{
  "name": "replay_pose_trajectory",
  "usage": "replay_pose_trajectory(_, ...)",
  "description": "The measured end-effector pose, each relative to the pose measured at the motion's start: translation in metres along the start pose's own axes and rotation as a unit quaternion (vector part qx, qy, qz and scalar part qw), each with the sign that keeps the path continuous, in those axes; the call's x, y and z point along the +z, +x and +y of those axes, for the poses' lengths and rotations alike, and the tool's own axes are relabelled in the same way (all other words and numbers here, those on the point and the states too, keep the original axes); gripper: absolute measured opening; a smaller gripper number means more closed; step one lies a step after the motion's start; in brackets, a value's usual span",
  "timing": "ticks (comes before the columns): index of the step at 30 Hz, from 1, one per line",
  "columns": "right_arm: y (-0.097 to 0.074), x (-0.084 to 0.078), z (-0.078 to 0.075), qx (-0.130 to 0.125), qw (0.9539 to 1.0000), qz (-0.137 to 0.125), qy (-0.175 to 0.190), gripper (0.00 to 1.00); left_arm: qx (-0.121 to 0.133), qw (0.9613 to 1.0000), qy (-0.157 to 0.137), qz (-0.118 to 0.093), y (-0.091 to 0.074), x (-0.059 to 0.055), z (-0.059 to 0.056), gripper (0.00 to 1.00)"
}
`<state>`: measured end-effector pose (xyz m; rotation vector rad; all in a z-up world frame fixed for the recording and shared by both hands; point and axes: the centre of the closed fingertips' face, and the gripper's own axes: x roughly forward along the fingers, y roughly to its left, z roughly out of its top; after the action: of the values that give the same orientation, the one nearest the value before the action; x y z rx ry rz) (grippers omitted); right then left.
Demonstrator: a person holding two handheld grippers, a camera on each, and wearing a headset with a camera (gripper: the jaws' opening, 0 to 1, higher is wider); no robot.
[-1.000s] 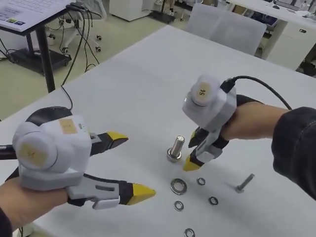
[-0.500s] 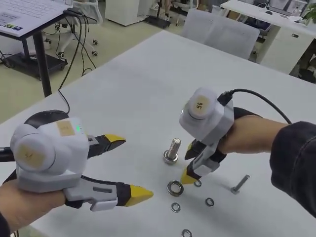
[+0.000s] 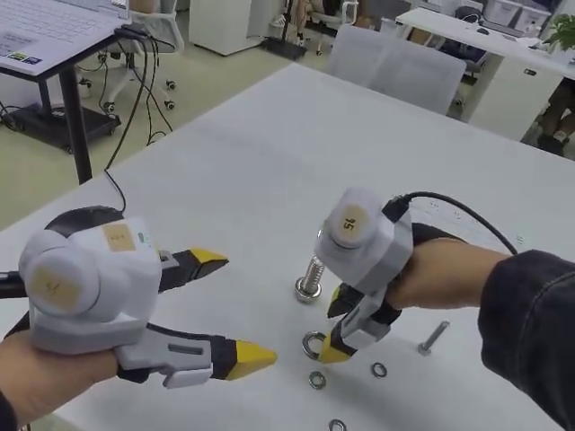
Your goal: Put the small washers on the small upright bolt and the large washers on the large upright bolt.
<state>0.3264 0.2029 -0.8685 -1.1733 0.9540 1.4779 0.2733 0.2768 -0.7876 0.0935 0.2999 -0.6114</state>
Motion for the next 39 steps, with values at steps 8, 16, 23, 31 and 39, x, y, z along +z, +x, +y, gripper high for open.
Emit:
replay_pose_trajectory(8,0.005,0.002,0.004,0.001,1.0000,0.001,-0.004,0.39,0.002,1.0000,0.001,0.000,-0.002,0.000,0.001,0.72)
replay_pose_trajectory(16,0.008,0.005,0.005,0.001,1.0000,0.004,-0.006,0.38,0.004,1.0000,0.000,0.002,-0.005,-0.002,0.002,0.72)
replay_pose_trajectory(23,0.009,0.005,0.007,-0.002,1.0000,0.007,-0.005,0.38,0.003,1.0000,-0.001,0.002,-0.006,-0.003,0.002,0.72)
replay_pose_trajectory(31,0.009,0.005,0.009,-0.002,1.0000,0.005,-0.001,0.36,0.001,1.0000,-0.001,0.002,-0.008,-0.004,0.000,0.71)
replay_pose_trajectory(39,0.009,0.007,0.012,-0.001,0.9999,0.011,-0.007,0.33,0.001,1.0000,-0.001,0.002,-0.008,-0.004,0.000,0.71)
